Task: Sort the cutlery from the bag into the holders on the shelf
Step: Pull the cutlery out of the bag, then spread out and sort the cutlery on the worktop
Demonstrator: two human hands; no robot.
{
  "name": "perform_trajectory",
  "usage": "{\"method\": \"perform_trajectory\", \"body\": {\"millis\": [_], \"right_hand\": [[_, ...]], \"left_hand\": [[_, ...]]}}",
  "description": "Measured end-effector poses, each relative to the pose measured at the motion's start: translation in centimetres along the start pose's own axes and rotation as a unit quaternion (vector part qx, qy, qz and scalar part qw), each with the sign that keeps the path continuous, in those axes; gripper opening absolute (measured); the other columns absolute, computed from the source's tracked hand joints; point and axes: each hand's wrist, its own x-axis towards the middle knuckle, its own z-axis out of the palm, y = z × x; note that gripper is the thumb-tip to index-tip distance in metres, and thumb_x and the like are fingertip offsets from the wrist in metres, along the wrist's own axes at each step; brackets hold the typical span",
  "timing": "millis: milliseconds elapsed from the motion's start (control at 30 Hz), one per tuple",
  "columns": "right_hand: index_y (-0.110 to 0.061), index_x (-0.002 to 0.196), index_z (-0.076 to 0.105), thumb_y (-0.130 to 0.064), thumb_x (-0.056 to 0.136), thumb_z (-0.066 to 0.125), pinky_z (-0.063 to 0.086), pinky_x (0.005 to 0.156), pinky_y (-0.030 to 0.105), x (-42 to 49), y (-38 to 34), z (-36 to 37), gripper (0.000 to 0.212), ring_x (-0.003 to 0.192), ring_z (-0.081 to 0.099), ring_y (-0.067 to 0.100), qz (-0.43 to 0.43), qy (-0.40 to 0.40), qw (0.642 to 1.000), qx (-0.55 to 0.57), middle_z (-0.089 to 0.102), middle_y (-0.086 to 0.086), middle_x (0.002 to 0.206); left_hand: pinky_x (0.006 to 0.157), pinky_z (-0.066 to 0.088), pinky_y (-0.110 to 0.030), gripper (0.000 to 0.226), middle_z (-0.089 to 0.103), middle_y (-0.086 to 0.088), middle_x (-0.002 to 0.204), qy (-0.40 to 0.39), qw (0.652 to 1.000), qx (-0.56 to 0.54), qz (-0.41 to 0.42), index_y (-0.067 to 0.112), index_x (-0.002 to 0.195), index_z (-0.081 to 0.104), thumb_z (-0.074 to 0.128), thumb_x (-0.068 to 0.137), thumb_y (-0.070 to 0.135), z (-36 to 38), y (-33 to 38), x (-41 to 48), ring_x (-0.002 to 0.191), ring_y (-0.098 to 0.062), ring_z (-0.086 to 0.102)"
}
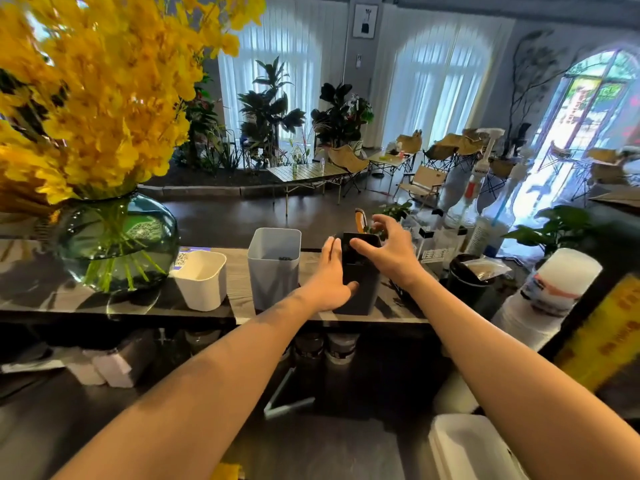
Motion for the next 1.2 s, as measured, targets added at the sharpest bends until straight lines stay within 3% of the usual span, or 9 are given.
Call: {"method": "perform_trajectory", "body": {"millis": [100, 233, 367, 500, 667, 767, 1000, 1100, 1200], "right_hand": [[-0.020, 0.132, 0.058, -0.040, 0.089, 0.069, 0.044, 0.104, 0.046, -3.5, -1.7, 0.3, 0.049, 0.119, 0.050, 0.019, -0.055, 0.106, 0.993, -0.021, 0.059, -0.004, 0.124], [-0.014, 0.114, 0.064, -0.008, 0.093, 0.061, 0.042, 0.092, 0.024, -10.9, -4.3, 2.7, 0.022, 0.105, 0.049, 0.013, -0.175, 0.178, 0.968, -0.026, 0.059, -0.004, 0.109], [-0.015, 0.109, 0.065, -0.002, 0.091, 0.060, 0.047, 0.086, 0.019, -18.9, -3.3, 8.9, 0.022, 0.099, 0.057, 0.010, -0.107, 0.078, 0.990, 0.047, 0.060, -0.002, 0.106], [-0.021, 0.111, 0.065, -0.003, 0.093, 0.060, 0.043, 0.085, 0.007, -27.8, -1.6, 16.3, 0.025, 0.100, 0.060, 0.003, 0.005, -0.073, 0.994, 0.077, 0.061, -0.004, 0.111], [-0.015, 0.118, 0.064, -0.004, 0.090, 0.065, 0.047, 0.083, 0.026, -36.8, -0.5, 24.9, 0.031, 0.092, 0.060, 0.005, 0.070, -0.222, 0.970, 0.074, 0.059, 0.000, 0.112], [-0.016, 0.130, 0.060, -0.010, 0.093, 0.065, 0.044, 0.092, 0.025, -40.6, -0.9, 28.5, 0.037, 0.112, 0.058, 0.015, 0.113, -0.302, 0.945, 0.047, 0.057, 0.000, 0.129], [-0.011, 0.142, 0.052, -0.012, 0.091, 0.069, 0.036, 0.107, 0.023, -44.1, -3.4, 34.2, 0.054, 0.135, 0.046, 0.027, 0.126, -0.391, 0.912, 0.003, 0.051, 0.009, 0.143], [-0.008, 0.134, 0.056, -0.022, 0.082, 0.070, 0.042, 0.109, 0.044, -44.4, -4.4, 35.4, 0.055, 0.117, 0.057, 0.028, 0.139, -0.407, 0.903, -0.012, 0.058, 0.011, 0.131], [-0.007, 0.132, 0.054, -0.015, 0.083, 0.074, 0.049, 0.099, 0.043, -44.6, -4.4, 36.7, 0.053, 0.109, 0.059, 0.028, 0.157, -0.426, 0.891, -0.027, 0.059, 0.010, 0.125]], "left_hand": [[0.121, 0.002, -0.030, 0.098, -0.027, 0.002, 0.166, 0.015, 1.000, -0.019, 0.016, 0.013, 0.160, -0.014, 0.062, 0.100, 0.027, -0.1, -0.3, -2.5, 0.155, -0.019, -0.009], [0.124, 0.009, -0.031, 0.094, -0.001, -0.006, 0.169, 0.087, 0.995, -0.038, 0.027, 0.012, 0.161, 0.005, 0.068, 0.094, 0.025, 1.0, -2.9, -7.0, 0.155, -0.021, 0.004], [0.124, 0.023, -0.036, 0.084, 0.022, -0.015, 0.161, 0.131, 0.988, -0.081, 0.004, 0.004, 0.155, 0.025, 0.073, 0.088, 0.016, 5.5, -8.8, -14.2, 0.149, -0.027, 0.028], [0.121, 0.016, -0.024, 0.076, 0.021, -0.012, 0.162, 0.090, 0.991, -0.084, -0.050, 0.006, 0.156, 0.026, 0.065, 0.091, 0.009, 8.3, -15.3, -23.1, 0.151, -0.023, 0.020], [0.123, 0.015, -0.032, 0.070, 0.021, -0.015, 0.163, 0.056, 0.984, -0.059, -0.162, 0.004, 0.154, 0.031, 0.064, 0.092, 0.009, 9.5, -23.6, -32.4, 0.153, -0.029, 0.019], [0.123, 0.015, -0.043, 0.070, 0.019, -0.005, 0.164, 0.029, 0.970, 0.015, -0.241, 0.015, 0.155, 0.030, 0.064, 0.095, 0.029, 8.8, -28.3, -36.8, 0.153, -0.027, 0.017], [0.121, 0.000, -0.061, 0.081, -0.004, -0.008, 0.169, 0.034, 0.890, 0.055, -0.450, 0.024, 0.160, 0.018, 0.058, 0.095, 0.050, 4.0, -36.7, -41.9, 0.155, -0.033, -0.007], [0.122, 0.008, -0.058, 0.104, 0.003, -0.016, 0.167, 0.048, 0.864, -0.045, -0.500, 0.022, 0.161, 0.003, 0.069, 0.087, 0.054, 3.3, -39.1, -42.6, 0.154, -0.040, 0.004], [0.115, 0.025, -0.055, 0.113, 0.018, -0.018, 0.161, 0.052, 0.858, -0.068, -0.507, 0.016, 0.160, 0.000, 0.074, 0.084, 0.056, 3.7, -40.0, -42.6, 0.146, -0.041, 0.024]]}}
